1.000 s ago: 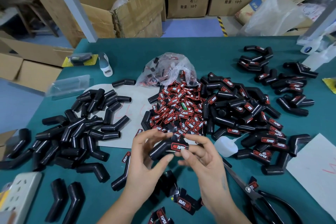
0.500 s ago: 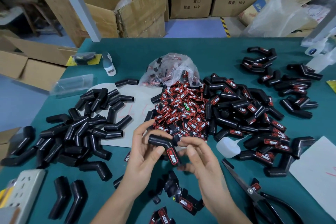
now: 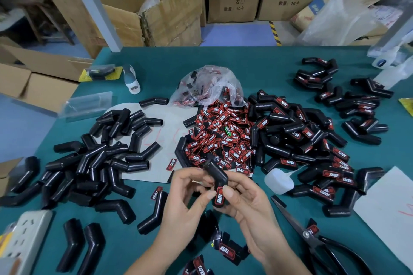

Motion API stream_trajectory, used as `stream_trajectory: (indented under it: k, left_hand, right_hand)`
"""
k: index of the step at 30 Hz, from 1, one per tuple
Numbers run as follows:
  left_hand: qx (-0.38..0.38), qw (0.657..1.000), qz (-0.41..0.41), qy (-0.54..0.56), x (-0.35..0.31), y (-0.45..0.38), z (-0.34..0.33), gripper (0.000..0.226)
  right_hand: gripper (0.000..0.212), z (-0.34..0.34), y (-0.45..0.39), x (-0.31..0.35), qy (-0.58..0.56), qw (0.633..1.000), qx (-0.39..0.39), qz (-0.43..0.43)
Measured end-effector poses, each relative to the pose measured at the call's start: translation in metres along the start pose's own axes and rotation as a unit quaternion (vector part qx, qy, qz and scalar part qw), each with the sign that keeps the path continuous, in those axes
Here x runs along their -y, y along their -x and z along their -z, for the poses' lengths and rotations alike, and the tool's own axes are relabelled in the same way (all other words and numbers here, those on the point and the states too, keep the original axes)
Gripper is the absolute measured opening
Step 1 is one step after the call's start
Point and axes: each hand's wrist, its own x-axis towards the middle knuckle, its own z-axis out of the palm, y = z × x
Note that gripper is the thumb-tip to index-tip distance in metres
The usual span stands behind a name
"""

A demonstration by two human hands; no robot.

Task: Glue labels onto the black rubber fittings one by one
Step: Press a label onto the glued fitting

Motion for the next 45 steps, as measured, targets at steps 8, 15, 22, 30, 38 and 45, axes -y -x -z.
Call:
stream_trajectory:
  k: [8, 15, 22, 30, 38, 45]
  left_hand:
    - [-0.007, 0.999, -0.038, 0.001, -0.005, 0.002, -0.005, 0.016]
    - [0.048, 0.998, -0.009, 0.031, -0.009, -0.002, 0.002, 0.019]
    - [0.031, 0.997, -0.038, -0.061, -0.006, 0.003, 0.001, 0.029]
    - [-0.067, 0.997, 0.023, 0.003, -0.003, 0.009, -0.01, 0.027]
    - [-0.079, 0.995, 0.051, 0.045, -0.003, 0.007, -0.005, 0.012]
    - [0.011, 0.997, 0.075, 0.024, -0.012, 0.006, -0.007, 0.021]
  right_hand:
    - [0.05, -0.003, -0.001, 0.001, -0.037, 0.999, -0.011, 0.002]
    - [0.038, -0.002, 0.0, -0.003, -0.06, 0.998, 0.018, 0.004]
    - [0.051, -0.002, 0.0, -0.003, -0.015, 0.999, 0.02, 0.034]
    - [0.038, 0.0, -0.003, -0.005, -0.028, 0.996, -0.036, 0.078]
    - [0.041, 0.002, -0.004, -0.011, 0.0, 0.994, -0.053, 0.1]
    - [0.033, 0.002, -0.002, -0.015, 0.065, 0.99, -0.041, 0.12]
